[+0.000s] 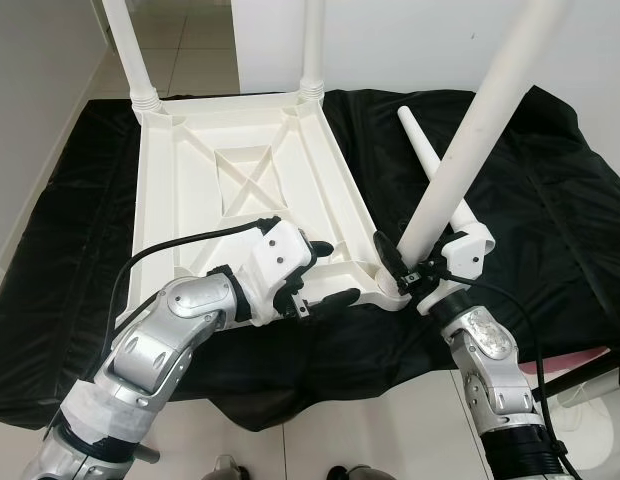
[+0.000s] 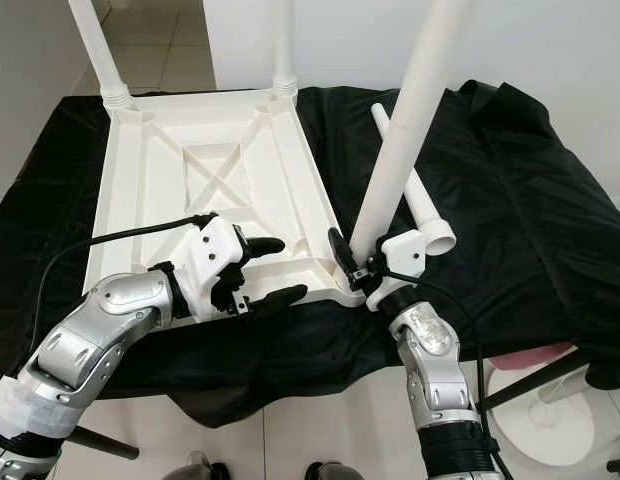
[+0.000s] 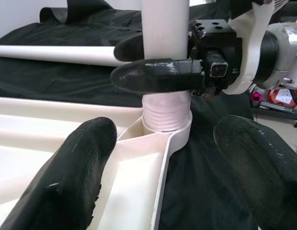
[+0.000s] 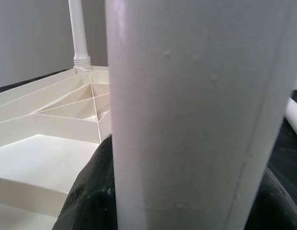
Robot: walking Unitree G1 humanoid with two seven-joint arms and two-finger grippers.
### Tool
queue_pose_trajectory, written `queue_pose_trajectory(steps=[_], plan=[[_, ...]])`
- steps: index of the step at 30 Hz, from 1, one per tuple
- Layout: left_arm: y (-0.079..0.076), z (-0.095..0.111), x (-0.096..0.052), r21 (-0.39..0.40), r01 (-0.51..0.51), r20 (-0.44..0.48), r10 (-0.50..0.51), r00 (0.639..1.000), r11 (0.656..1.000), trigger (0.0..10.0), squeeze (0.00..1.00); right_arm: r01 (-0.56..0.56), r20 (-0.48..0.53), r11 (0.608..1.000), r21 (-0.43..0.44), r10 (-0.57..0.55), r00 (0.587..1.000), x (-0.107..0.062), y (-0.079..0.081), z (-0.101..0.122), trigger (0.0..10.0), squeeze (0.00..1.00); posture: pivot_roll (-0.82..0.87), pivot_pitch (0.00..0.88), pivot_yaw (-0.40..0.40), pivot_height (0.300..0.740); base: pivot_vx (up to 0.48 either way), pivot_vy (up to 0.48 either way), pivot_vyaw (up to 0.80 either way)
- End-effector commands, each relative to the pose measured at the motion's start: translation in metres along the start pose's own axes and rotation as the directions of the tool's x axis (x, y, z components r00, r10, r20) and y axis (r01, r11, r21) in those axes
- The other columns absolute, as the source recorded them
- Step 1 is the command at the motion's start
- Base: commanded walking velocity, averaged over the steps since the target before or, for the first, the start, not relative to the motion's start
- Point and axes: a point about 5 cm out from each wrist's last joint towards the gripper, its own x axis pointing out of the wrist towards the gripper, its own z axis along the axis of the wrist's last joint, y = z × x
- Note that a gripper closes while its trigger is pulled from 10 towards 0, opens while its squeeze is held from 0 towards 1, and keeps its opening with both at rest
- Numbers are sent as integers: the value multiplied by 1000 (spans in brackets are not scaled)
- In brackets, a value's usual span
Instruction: Building children table
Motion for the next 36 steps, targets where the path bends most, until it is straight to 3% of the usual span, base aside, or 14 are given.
queue_pose_trajectory(steps=[1, 11, 22, 24, 28, 36], plan=[[1, 2, -1, 26, 11, -2, -11, 1000, 1000, 10000, 0, 23, -193, 999, 45, -14, 981, -12, 2, -35, 10000, 0, -22, 118, -13, 740, 0, 0, 0], [0, 2, 0, 35, 9, -2, -9, 1000, 999, 10000, 0, 20, -210, 1000, 24, -15, 978, -13, 5, -36, 10000, 0, -19, 113, -17, 740, 0, 0, 0], [0, 1, 0, 42, 4, -3, -4, 1000, 999, 10000, 0, 186, -186, 982, 42, -175, 967, -8, 23, -28, 10000, 0, -11, 99, -37, 740, 0, 0, 0], [-3, 1, 0, 46, 7, -1, -7, 1000, 999, 10000, 0, 338, -184, 941, 34, -326, 927, -4, 34, -25, 10000, 0, -6, 94, -49, 740, 0, 0, 0], [-4, 1, 0, 51, 4, -1, -4, 1000, 999, 10000, 0, 448, -162, 894, 7, -441, 883, -3, 37, -23, 10000, 0, -1, 92, -53, 740, 0, 0, 0], [-2, 1, -1, 56, -3, -1, 4, 1000, 998, 10000, 0, 402, -147, 914, 55, -391, 909, -3, 54, -17, 10000, 0, 0, 86, -56, 740, 0, 0, 0]])
